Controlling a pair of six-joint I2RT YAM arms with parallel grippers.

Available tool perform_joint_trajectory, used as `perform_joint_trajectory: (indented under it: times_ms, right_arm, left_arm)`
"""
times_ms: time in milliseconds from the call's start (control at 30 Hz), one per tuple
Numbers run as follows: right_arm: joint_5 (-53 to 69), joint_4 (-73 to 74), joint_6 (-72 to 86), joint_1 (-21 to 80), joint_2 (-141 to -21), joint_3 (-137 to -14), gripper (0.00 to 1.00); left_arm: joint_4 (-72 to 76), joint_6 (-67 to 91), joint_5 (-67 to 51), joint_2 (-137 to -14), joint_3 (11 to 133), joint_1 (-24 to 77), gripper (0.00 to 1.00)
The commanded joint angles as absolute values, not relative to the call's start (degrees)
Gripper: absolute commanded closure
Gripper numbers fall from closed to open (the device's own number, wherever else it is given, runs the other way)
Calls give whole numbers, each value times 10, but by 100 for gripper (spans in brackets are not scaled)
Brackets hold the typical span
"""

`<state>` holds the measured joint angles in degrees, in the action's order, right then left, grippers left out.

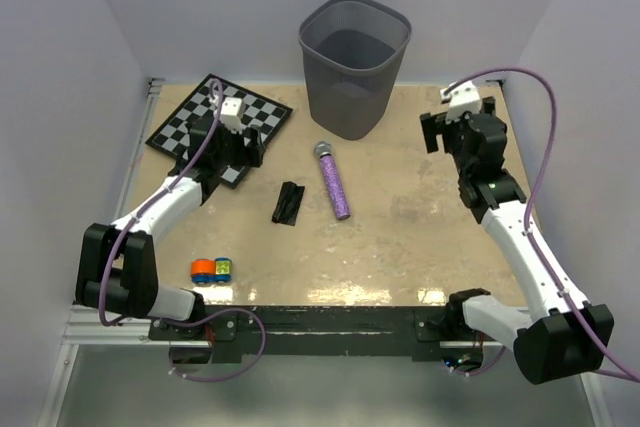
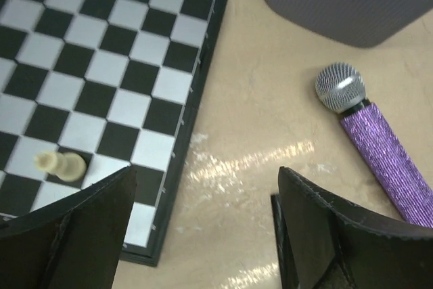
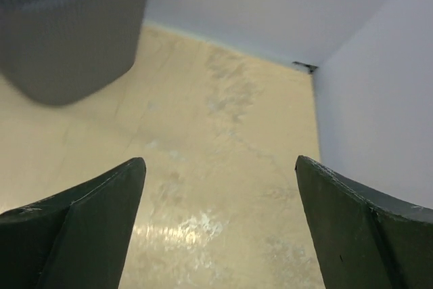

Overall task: Put the trash bags into the trash bin
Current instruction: Move the distractor to the center of the board.

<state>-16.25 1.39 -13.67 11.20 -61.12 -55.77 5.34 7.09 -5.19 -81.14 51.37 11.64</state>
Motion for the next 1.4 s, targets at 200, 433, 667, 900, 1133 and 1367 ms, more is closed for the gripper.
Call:
perform_joint_trajectory:
  times_ms: [200, 433, 667, 900, 1133, 1367]
  right_arm:
    - [194, 192, -380, 245, -699, -578, 2]
    - [204, 58, -286, 311, -856, -631, 12]
    - [36, -47, -110, 316, -953, -677, 9]
    - [55, -57, -94, 320, -1037, -700, 9]
    - [42, -55, -108, 323, -1078, -717, 7]
    - [21, -40, -134, 323, -1101, -716, 17]
  left_arm:
    - [48, 130, -127, -787, 425, 112, 11]
    - [69, 142, -142, -765, 355, 112, 13]
    - [91, 151, -146, -746, 330, 112, 13]
    - [103, 150, -139, -741, 321, 112, 14]
    - [109, 146, -134, -745, 324, 112, 14]
    - [120, 141, -130, -752, 331, 112, 14]
